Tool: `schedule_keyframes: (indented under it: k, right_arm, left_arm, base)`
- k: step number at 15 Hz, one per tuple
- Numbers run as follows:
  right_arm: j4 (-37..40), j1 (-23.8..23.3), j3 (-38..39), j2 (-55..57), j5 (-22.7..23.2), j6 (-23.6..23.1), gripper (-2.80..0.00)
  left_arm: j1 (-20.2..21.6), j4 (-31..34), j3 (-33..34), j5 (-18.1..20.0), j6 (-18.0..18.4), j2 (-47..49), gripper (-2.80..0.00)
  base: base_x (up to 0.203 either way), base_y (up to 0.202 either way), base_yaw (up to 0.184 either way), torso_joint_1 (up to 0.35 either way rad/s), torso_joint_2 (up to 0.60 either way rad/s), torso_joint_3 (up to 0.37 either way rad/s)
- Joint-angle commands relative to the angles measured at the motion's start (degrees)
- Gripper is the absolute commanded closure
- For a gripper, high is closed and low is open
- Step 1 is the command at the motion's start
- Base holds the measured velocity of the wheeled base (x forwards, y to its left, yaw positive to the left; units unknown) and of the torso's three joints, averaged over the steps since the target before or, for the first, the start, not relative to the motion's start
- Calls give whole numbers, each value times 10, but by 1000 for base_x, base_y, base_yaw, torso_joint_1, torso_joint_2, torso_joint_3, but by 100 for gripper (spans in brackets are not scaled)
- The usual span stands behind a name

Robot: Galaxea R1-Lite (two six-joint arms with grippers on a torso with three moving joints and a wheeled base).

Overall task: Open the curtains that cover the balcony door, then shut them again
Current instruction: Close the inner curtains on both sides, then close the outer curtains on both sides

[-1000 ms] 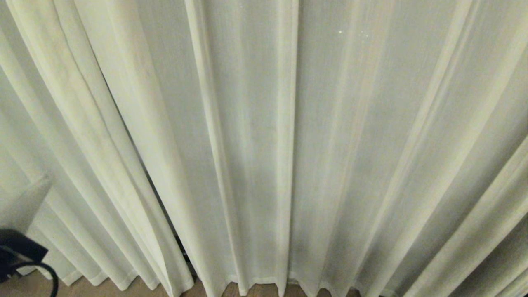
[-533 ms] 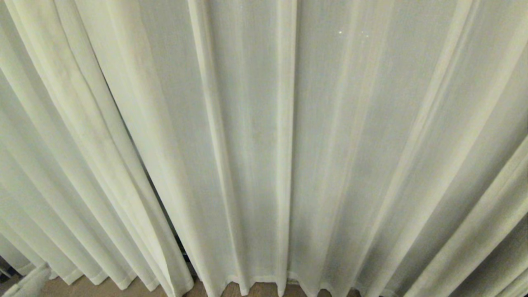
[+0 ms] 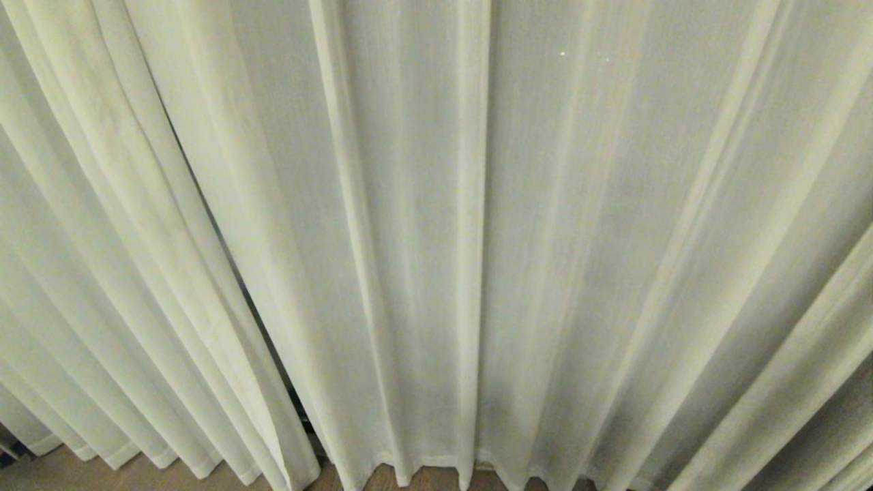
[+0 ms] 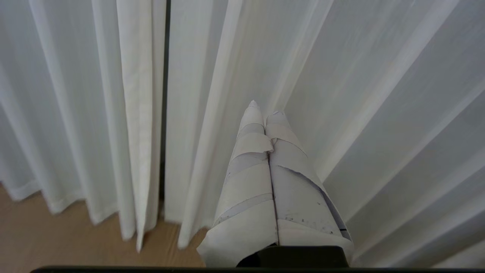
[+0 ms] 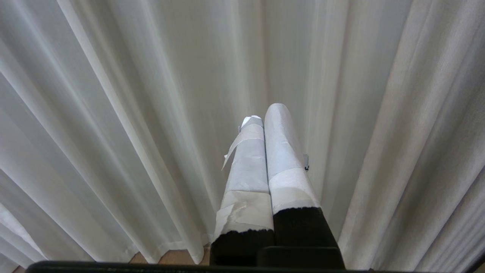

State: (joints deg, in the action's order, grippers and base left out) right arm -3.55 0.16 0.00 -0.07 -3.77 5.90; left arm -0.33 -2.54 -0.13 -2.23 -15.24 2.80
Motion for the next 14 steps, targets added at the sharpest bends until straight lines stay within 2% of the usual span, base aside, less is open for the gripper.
schedule_keyframes:
  k: [1,3,5,7,14]
  right_arm:
    - [-1,0,0,1,0,0,0]
    - [-1,0,0,1,0,0,0]
    - [-1,1,0,1,0,0,0]
    - [-1,0,0,1,0,0,0]
    - [-1,0,0,1,0,0,0]
  left_arm:
    - [1,-2,0,-1,22,-28,0]
    - [1,1,-2,-1,65,-28,0]
    - [1,2,-6,-2,72,-28,0]
    - [1,0,-10,-7,104,-28,0]
    - [1,17,0,4,146,-28,0]
  base:
    - [0,0,0,0,0,0]
    - [0,0,0,0,0,0]
    - [0,0,0,0,0,0]
    - [0,0,0,0,0,0]
    - [0,0,0,0,0,0]
